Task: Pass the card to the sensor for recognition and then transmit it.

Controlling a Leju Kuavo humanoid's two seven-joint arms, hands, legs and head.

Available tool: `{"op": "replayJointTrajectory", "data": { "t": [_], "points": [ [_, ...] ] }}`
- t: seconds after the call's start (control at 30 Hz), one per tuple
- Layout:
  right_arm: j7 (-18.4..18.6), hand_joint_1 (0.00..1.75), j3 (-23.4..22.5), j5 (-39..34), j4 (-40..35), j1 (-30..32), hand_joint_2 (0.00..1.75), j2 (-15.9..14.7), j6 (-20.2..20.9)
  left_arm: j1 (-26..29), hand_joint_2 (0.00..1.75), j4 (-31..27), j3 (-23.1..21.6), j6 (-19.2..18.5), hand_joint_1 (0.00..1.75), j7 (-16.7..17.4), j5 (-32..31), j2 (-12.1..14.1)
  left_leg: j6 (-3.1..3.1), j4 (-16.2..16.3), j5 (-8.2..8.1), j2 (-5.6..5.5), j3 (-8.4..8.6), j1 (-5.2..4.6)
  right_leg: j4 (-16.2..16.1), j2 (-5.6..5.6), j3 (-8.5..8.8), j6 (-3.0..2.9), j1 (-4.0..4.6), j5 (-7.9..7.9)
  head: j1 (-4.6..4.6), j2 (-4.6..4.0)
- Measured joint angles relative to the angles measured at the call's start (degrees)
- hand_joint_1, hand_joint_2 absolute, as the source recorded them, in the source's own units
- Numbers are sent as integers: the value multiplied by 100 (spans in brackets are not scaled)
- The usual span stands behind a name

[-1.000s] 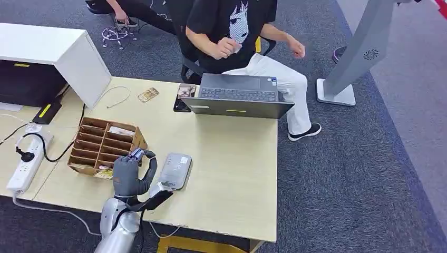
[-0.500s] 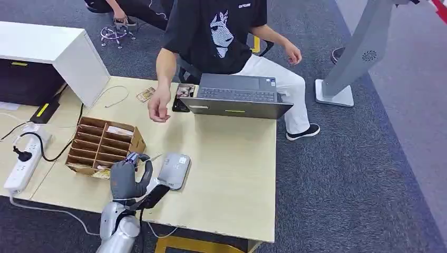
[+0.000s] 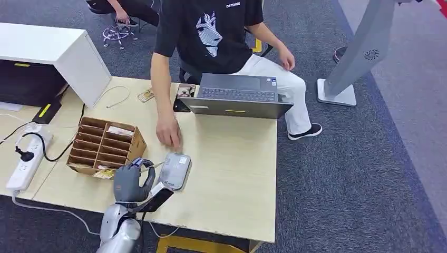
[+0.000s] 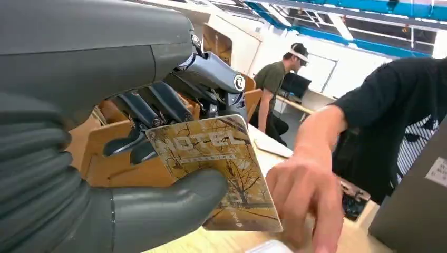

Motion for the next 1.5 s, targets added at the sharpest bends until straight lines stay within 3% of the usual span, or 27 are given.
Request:
{"op": "replayJointTrajectory", "data": {
  "t": [0.23,0.43,0.67,0.93,1.37,1.5],
  "points": [
    [-135,0,149,-166,155,-161,175,105,0,-237,175,458,0,6,175,347,-170,55,0,0,0,-1,0,-4,0,-1,0,0,1,0,2,0],
    [-216,0,267,-255,293,-272,175,164,0,-452,175,839,2,26,175,406,-251,111,-1,0,1,-4,1,-3,0,-5,2,0,1,0,-2,0],
    [-409,0,424,-472,459,-424,175,214,0,-721,175,1145,0,26,175,404,-485,66,3,1,6,-9,3,-4,0,-10,7,2,-1,1,0,0],
    [-828,0,518,-857,553,-472,175,188,0,-776,175,1174,-7,28,175,116,-479,15,3,2,6,-11,3,-5,0,-11,7,2,-2,2,0,0],
    [-811,0,540,-815,583,-474,175,181,0,-736,175,1123,-33,28,175,-2,-395,-4,3,1,6,-9,1,-9,0,-10,6,2,-1,2,0,0],
    [-388,0,533,82,461,-394,175,148,0,-534,175,675,-33,28,175,-302,-153,7,3,1,6,-10,0,-9,0,-11,5,2,-1,1,0,0]
  ]
}}
